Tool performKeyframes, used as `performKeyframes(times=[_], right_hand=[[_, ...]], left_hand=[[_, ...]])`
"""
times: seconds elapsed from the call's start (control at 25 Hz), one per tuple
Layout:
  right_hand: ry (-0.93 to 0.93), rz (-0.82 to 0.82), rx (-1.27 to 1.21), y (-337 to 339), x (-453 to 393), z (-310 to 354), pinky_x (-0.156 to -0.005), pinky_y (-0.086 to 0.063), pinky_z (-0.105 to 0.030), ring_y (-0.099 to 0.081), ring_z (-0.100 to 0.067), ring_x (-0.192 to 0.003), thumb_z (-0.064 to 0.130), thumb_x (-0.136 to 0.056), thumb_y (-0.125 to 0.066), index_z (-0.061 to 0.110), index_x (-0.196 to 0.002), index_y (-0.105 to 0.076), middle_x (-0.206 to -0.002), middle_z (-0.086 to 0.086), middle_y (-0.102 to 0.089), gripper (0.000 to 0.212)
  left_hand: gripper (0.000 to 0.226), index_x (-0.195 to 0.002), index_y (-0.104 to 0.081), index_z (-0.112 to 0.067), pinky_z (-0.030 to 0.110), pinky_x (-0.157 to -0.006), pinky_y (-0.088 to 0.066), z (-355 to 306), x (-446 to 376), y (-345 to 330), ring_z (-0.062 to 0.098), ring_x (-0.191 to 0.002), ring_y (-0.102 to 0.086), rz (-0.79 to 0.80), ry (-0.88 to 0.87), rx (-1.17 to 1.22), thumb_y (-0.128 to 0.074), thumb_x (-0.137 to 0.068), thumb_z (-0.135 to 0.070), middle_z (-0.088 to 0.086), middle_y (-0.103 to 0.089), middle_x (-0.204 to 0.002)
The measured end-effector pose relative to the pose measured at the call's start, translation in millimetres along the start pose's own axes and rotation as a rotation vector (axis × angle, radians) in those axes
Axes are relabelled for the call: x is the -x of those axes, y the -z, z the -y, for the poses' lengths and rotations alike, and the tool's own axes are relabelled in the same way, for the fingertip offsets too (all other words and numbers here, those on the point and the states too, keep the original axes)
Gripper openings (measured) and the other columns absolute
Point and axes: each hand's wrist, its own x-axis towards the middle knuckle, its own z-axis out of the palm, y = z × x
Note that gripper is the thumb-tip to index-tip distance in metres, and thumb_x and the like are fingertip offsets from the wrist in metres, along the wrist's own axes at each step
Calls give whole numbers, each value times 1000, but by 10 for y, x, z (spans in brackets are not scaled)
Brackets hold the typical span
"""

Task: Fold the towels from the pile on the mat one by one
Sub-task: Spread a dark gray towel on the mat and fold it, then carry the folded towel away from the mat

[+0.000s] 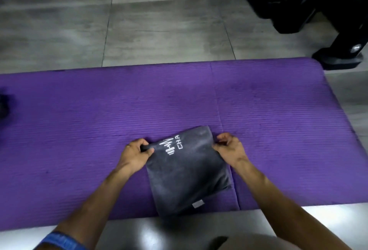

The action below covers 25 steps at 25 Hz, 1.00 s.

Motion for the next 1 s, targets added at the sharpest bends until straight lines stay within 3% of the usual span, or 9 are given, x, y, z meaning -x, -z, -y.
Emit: performKeyframes(times=[0.12, 0.24, 0.36, 0.48, 0.64, 0.72, 0.8, 0.92, 1.0], right_hand=[[492, -332, 503, -176, 356, 79, -91, -46, -45, -57, -32, -108, 28, -81, -48, 16, -121, -59, -123, -8, -62, 43], [787, -108, 709, -497, 782, -107, -110, -28, -45, -37, -27, -139, 35, -94, -40, 19, -144, -45, -153, -6, -41, 53], [840, -2, 874, -498, 1016, -750, -114, -24, -47, -26, -27, -146, 42, -98, -39, 23, -150, -37, -159, -5, -29, 56], [806, -66, 884, -328, 1200, -911, -111, -28, -50, -38, -26, -139, 42, -92, -44, 22, -140, -53, -153, -4, -41, 53], [831, -67, 781, -448, 897, -50, -108, -42, -47, -49, -24, -127, 38, -88, -45, 19, -118, -67, -132, -3, -60, 42], [896, 160, 753, -615, 590, 443, -116, -31, -43, -37, -22, -139, 40, -87, -53, 22, -141, -47, -149, -1, -45, 58], [829, 498, 766, -796, 303, 803, -121, -17, -42, -31, -19, -140, 43, -82, -63, 25, -150, -31, -151, 2, -40, 77], [665, 717, 613, -835, 14, 1232, -85, -46, -32, -56, -13, -94, 33, -76, -75, 24, -117, -60, -104, 6, -64, 45], [582, 809, 487, -681, -36, 1436, -61, -48, -28, -54, -9, -70, 26, -76, -78, 26, -94, -59, -80, 10, -60, 26]], left_hand=[[22, -107, -63, -11, 43, -85, -50, -98, 171, -36, 36, -95, -57, -292, -308, -291, -58, -86, -16, 11, -60, -109], [49, -133, -55, -14, 45, -100, -41, -22, 633, -394, 29, -122, -50, -173, -635, -445, -41, -92, -36, 10, -52, -140], [61, -151, -31, -18, 47, -113, -24, 305, 971, -666, 25, -146, -23, -75, -541, -482, -25, -99, -50, 8, -25, -159], [65, -152, -28, -20, 42, -115, -20, 409, 1157, -738, 27, -149, -14, -77, -457, -356, -23, -98, -55, 9, -17, -161], [85, -143, -41, -17, 35, -106, -37, 293, 1162, -723, 27, -127, -47, -190, -52, 142, -60, -75, -63, 13, -48, -141], [68, -123, -53, -30, 25, -88, -49, 223, 1145, -694, 22, -102, -63, -204, 176, 379, -78, -64, -50, 3, -65, -110], [40, -95, -58, -39, 7, -70, -43, 198, 1166, -666, 9, -79, -63, -207, 166, 455, -82, -64, -32, -6, -66, -83], [26, -82, -58, -25, 16, -62, -45, 225, 1103, -531, 13, -69, -57, -146, 131, 614, -79, -72, -13, 9, -63, -73], [31, -87, -57, -19, 18, -62, -47, 227, 1036, -405, 12, -68, -57, -49, 125, 695, -80, -70, -7, 9, -65, -75]])
